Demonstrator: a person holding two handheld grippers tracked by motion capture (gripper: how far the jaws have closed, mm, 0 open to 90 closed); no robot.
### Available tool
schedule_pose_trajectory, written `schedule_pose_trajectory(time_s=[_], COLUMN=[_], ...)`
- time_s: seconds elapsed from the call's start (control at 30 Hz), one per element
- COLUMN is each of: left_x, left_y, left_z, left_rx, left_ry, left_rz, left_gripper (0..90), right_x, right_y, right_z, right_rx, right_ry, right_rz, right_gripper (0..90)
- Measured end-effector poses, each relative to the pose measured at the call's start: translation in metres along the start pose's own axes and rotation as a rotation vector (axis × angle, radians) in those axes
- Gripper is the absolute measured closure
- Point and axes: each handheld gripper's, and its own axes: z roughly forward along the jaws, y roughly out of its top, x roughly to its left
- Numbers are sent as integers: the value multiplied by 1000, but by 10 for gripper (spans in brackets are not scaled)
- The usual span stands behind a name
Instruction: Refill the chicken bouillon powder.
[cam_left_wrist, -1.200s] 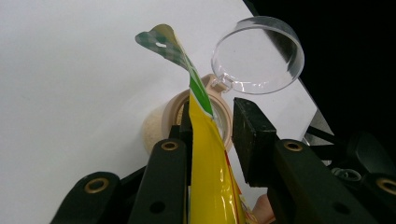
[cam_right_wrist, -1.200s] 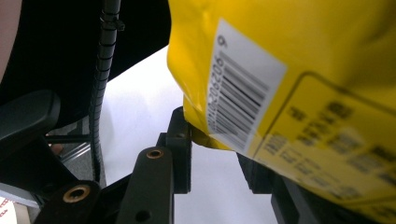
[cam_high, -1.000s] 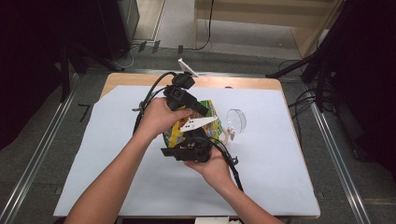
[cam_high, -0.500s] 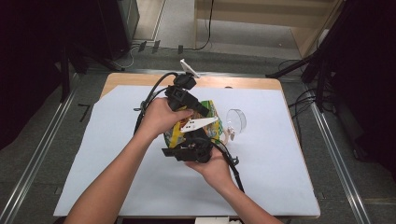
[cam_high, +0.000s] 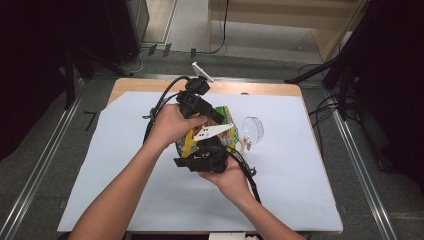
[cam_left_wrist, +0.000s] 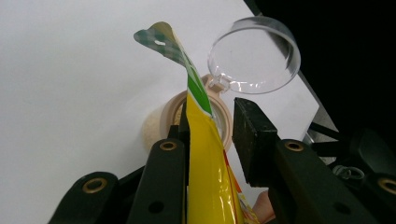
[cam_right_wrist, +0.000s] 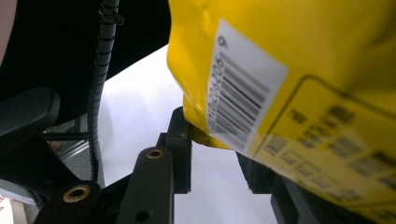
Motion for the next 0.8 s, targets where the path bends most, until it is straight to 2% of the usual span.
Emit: schedule_pose_trajectory(time_s=[0.3,0.43,0.6,0.8], left_x=[-2,-2,-1,-1], left_y=[3,2,1,2], left_z=[5,5,6,6], left_rx=[28,27,25,24], left_ry=[22,21,16,14], left_rz=[13,12,7,9], left_gripper=[742,743,743,744], right_x=[-1,-2,-1,-1], right_y=[-1,-2,-2,-2], right_z=[0,1,1,1], right_rx=[-6,-5,-2,1], right_ry=[11,7,16,9], right_rz=[21,18,40,35], right_gripper=[696,699,697,698])
